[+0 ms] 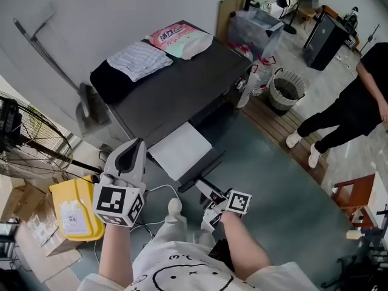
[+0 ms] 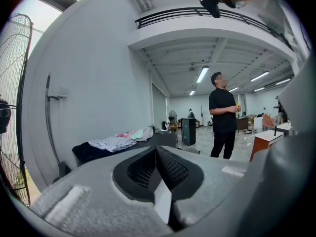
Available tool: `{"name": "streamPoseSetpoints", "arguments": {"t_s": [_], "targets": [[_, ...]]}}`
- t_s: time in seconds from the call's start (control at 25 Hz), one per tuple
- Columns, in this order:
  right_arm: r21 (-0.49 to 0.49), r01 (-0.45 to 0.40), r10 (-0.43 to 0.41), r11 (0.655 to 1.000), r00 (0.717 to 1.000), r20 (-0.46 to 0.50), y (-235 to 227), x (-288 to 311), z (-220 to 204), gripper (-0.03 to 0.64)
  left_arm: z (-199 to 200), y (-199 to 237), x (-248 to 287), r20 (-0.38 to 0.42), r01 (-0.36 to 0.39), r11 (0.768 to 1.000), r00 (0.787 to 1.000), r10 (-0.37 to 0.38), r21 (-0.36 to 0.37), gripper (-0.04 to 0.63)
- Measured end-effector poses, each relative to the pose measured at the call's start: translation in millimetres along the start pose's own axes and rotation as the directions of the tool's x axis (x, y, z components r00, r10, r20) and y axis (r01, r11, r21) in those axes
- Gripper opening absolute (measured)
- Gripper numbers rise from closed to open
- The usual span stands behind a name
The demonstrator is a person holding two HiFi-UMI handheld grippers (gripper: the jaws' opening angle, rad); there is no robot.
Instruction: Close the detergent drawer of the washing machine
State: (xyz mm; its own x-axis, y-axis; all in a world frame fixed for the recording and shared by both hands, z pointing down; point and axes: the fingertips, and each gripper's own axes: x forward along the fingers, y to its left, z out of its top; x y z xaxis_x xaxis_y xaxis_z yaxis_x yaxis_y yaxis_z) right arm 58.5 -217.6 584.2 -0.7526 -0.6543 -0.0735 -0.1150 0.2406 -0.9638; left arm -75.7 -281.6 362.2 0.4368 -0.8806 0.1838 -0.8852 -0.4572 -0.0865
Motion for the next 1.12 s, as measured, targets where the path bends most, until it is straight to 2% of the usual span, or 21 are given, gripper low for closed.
{"name": "streamPoseSetpoints", "arguments": {"t_s": [1.12], "targets": [[-0.014,-0.009,0.009,1.0,1.0,-0.018,-3,63,11,0.265,-1,37,24,-0.027,0.002,1.0,1.0,-0.001,0.026,0.018]]}}
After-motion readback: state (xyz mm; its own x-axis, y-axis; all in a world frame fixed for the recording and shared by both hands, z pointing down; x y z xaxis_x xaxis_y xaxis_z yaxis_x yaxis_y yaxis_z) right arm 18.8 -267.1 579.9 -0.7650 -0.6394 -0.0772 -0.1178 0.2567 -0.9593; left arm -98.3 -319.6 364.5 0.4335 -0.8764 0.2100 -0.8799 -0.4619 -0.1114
